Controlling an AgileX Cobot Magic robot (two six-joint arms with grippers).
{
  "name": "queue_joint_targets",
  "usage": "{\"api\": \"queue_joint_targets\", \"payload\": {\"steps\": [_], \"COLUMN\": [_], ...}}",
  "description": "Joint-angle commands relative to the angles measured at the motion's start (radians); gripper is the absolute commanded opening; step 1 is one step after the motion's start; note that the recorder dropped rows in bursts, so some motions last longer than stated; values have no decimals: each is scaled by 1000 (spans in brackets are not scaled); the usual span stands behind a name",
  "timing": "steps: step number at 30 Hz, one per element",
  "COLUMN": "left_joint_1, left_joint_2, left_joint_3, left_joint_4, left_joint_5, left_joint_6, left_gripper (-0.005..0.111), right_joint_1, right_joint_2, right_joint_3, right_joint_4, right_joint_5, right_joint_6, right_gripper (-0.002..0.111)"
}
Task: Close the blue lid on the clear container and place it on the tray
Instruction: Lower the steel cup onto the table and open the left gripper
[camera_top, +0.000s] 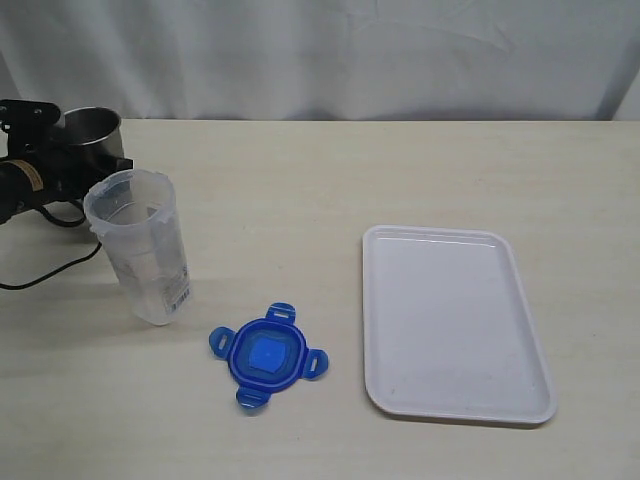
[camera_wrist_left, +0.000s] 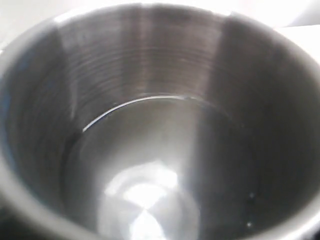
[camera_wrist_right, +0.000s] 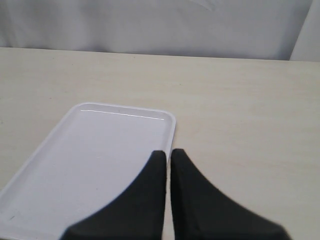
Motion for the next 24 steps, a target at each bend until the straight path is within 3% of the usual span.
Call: {"api": "queue_joint_targets", "payload": {"steps": [1,3,6,19,21,24], "left_joint_1": [2,2,2,2,2,2], "left_joint_2": [1,1,1,1,1,1], "left_joint_3": [-7,-7,-7,-7,-7,-7], "left_joint_4": [1,1,1,1,1,1], "left_joint_5": [-23,-22,-16,12,22,25], "left_joint_6": [-10,4,17,15,15,15], "left_gripper": [56,68,75,77,85,105], "right_joint_1": [-7,-7,-7,-7,-7,-7], "right_joint_2": [-4,-4,-4,-4,-4,-4], "right_joint_3": [3,3,3,3,3,3], "right_joint_4": [-2,-2,-2,-2,-2,-2], "right_joint_5": [-3,-3,-3,-3,-3,-3], "right_joint_6": [0,0,0,0,0,0], "right_gripper": [4,4,4,4,4,4]}}
